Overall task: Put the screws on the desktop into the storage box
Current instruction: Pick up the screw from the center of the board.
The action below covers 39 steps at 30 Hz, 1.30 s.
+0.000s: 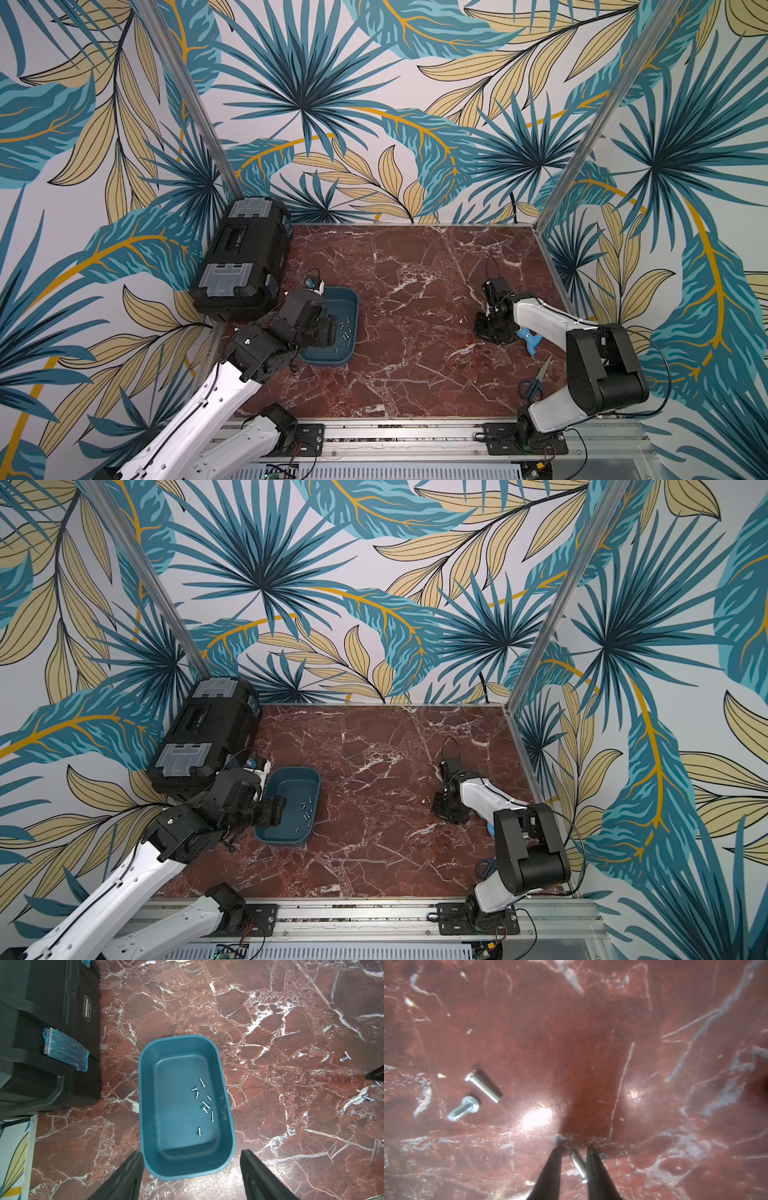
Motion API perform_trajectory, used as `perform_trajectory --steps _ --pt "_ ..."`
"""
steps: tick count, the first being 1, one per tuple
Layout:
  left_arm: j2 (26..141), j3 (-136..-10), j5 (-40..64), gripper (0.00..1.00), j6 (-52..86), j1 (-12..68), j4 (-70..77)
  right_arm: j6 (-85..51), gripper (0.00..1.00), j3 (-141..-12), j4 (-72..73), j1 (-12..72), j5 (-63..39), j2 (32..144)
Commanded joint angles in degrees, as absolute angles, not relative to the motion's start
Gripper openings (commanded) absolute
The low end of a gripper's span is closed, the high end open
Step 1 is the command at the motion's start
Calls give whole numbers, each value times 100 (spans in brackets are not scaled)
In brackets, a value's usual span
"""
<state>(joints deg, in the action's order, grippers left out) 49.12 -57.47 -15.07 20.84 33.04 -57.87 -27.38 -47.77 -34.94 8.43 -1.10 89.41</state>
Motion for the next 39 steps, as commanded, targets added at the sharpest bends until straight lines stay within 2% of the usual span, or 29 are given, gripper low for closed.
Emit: perform_trajectory --steps 1,11,19,26,30,33,37,39 --pt "4879 -5599 -1586 78 2057 3271 -5720 -2777 26 -4528 -3906 929 -85 9002" --pt "4933 -5602 -1595 78 2048 3271 -5713 -2795 19 -4566 -3977 1028 31 9044" --pt "4955 -5607 -1593 78 2051 3270 -5714 -2767 0 -4589 -3880 1081 2 9035" --pt "4944 -5605 -1600 78 2063 3272 -5714 -2724 0 -4568 -3412 1245 -458 8209" --pt "4933 -5606 -1635 78 2065 3267 -5718 -2968 0 -4613 -2970 1738 -863 7646" --pt "4909 -5607 -1678 78 2077 3265 -5726 -3468 0 -4646 -2137 2527 -1125 7488" --pt "4902 -5607 -1705 78 2096 3252 -5727 -4385 0 -4916 -496 3730 -1227 7969" --pt "4894 -5607 -1738 78 2109 3252 -5735 -4736 0 -5266 78 4295 -935 8510"
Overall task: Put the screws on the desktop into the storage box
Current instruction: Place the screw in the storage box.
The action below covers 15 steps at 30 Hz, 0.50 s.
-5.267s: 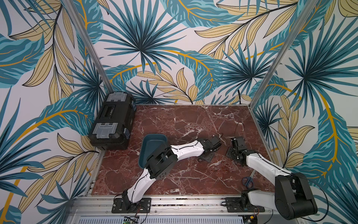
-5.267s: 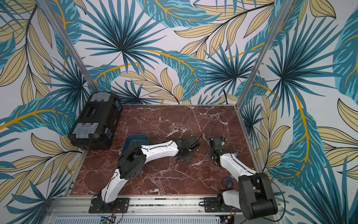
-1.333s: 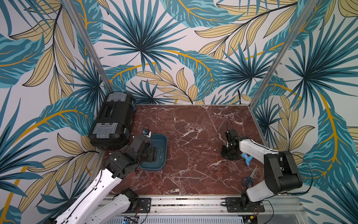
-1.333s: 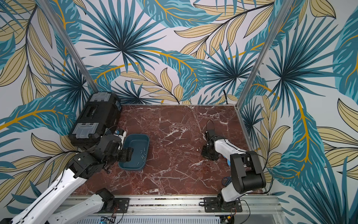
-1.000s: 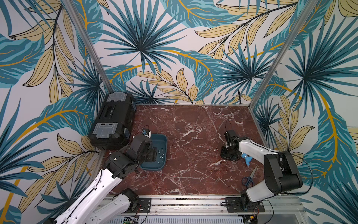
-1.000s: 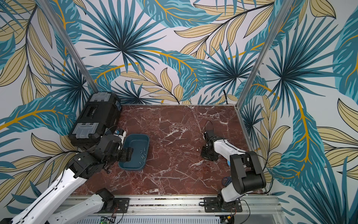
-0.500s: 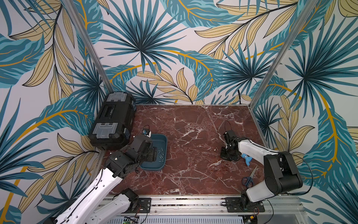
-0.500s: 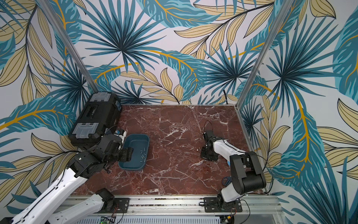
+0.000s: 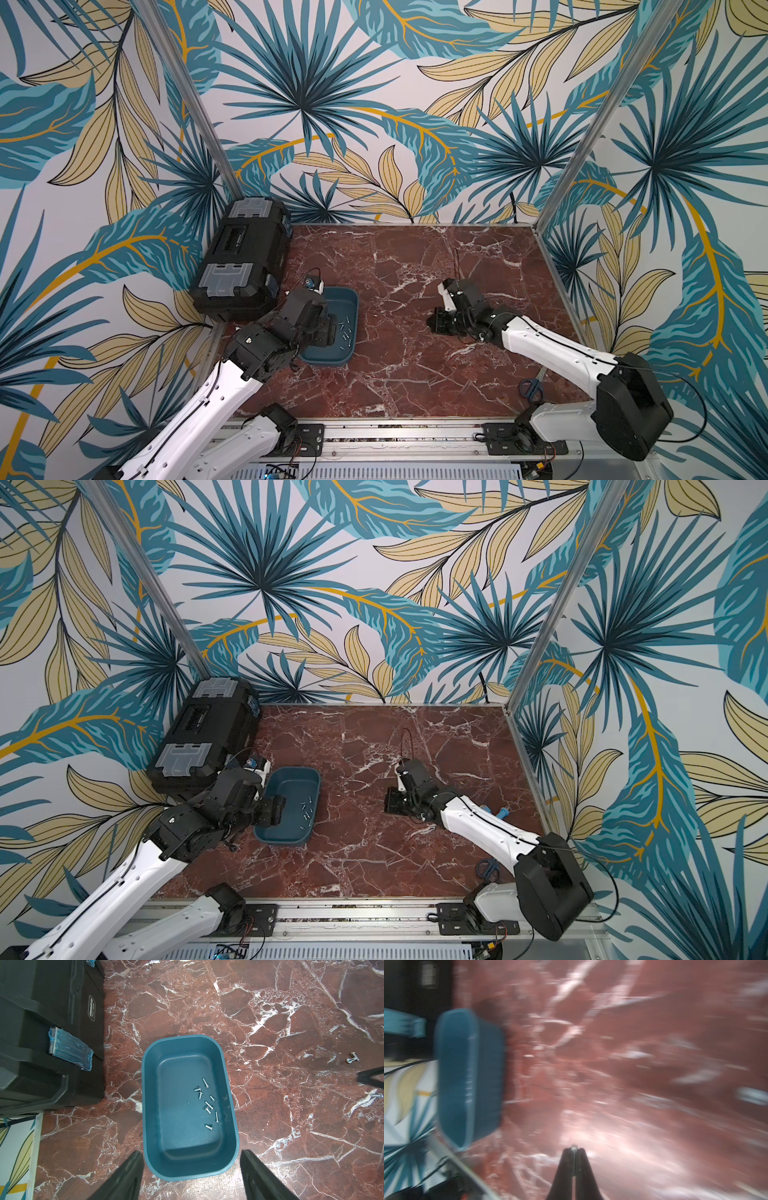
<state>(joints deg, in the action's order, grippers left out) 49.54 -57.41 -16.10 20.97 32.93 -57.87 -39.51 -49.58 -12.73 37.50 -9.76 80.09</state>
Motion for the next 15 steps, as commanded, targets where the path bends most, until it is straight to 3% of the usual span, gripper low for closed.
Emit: perform_trajectory --steps 1,5,13,15 --pt "4883 -5610 -1740 78 2107 3252 -5746 -4816 0 -5496 273 4534 -867 8786" --pt "4810 -5616 -1832 78 2135 3249 -5757 -4841 0 -6910 221 5414 -594 10153" --pt "4776 -5607 -1867 78 2146 3251 -5757 -4925 0 -8201 -2 5691 -632 11498" --pt "4792 -5607 -1861 78 2144 3245 -5757 -4846 10 -8323 -120 5686 -656 11573"
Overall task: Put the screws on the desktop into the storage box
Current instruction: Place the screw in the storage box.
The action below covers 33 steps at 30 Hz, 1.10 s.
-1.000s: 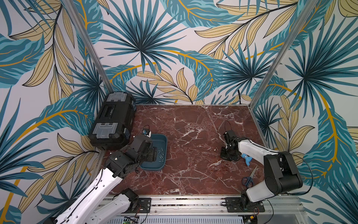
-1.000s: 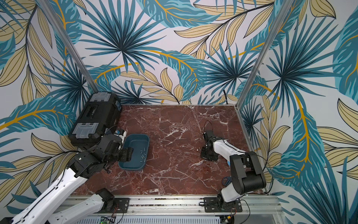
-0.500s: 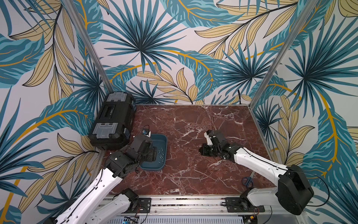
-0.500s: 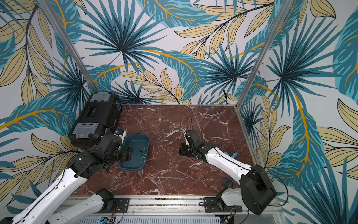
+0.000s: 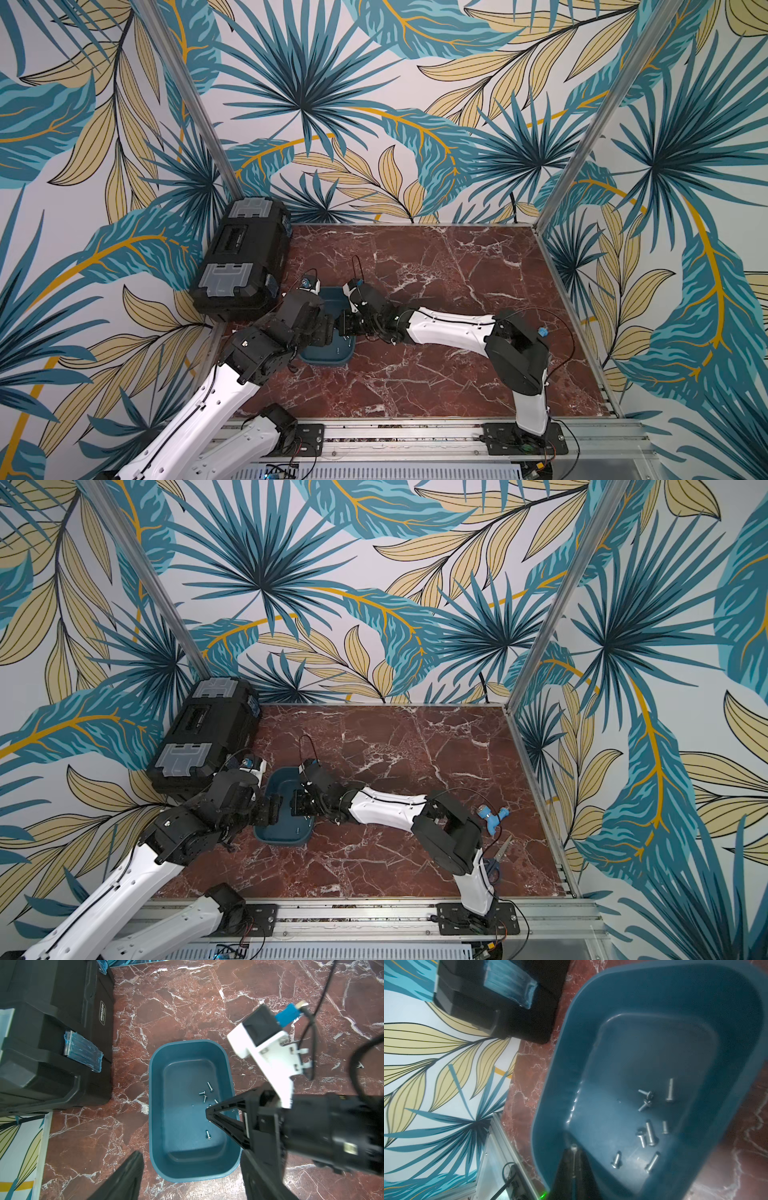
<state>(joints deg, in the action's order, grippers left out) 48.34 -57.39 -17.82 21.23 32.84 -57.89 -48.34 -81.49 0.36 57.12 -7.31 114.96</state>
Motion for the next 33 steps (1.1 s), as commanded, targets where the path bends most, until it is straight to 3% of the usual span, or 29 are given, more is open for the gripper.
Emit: perform_trajectory --steps 1,5,7,15,21,26,33 --pt "4805 -5603 -1846 78 2145 3248 -5757 -4779 12 -8351 -171 5687 -677 11573" --pt "4831 -5607 -1824 78 2138 3243 -5752 -4397 33 -8382 -478 5688 -651 11396" --pt "4843 -5606 -1812 78 2133 3243 -5741 -4146 36 -8289 -630 5687 -531 11174" --pt "4917 -5633 -1333 78 2022 3246 -5645 -3224 33 -6739 -1518 5190 749 9053" --pt "5329 -5510 -302 77 2153 3250 -5056 -3251 28 -4739 -1834 3265 885 7110" --pt "6474 -5665 -225 75 2619 4025 -4277 -3245 27 -3906 -2181 1978 1296 6476" --pt "8900 -7054 -274 72 2834 5286 -3872 -3356 27 -3509 -2232 1200 1544 6562"
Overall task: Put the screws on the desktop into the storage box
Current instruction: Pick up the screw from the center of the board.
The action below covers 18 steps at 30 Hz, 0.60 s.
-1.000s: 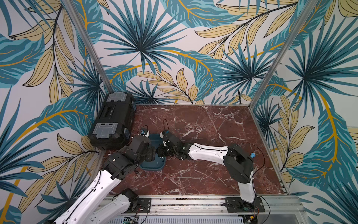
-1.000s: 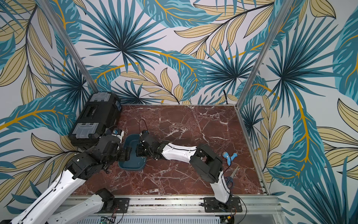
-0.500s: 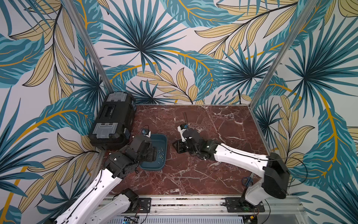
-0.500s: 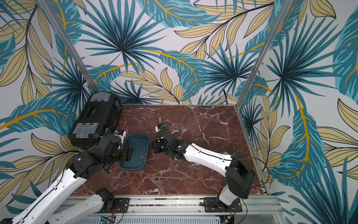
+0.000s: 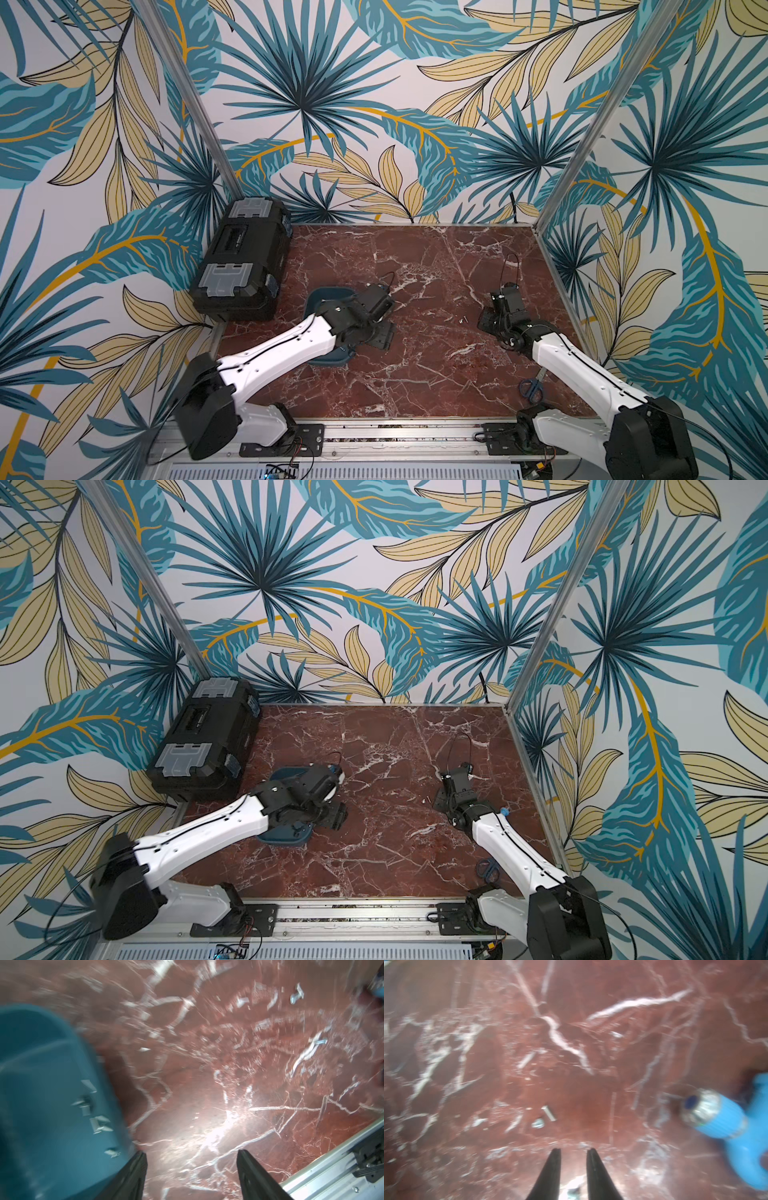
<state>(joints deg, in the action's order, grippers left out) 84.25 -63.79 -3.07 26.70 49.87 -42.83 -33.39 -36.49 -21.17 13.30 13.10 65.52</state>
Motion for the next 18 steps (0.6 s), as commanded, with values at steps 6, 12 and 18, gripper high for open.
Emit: perform_trajectory --steps 6,12,18 --pt "10615 -8436 9 69 2693 5900 -3769 -3365 27 -3325 -2112 782 1363 6779" --pt "11786 -9676 385 68 1407 6407 -3710 -3454 27 -3266 -1862 435 841 7107" --pt "12498 -10407 38 65 685 6479 -4009 -3511 27 -3114 -1656 214 534 7084"
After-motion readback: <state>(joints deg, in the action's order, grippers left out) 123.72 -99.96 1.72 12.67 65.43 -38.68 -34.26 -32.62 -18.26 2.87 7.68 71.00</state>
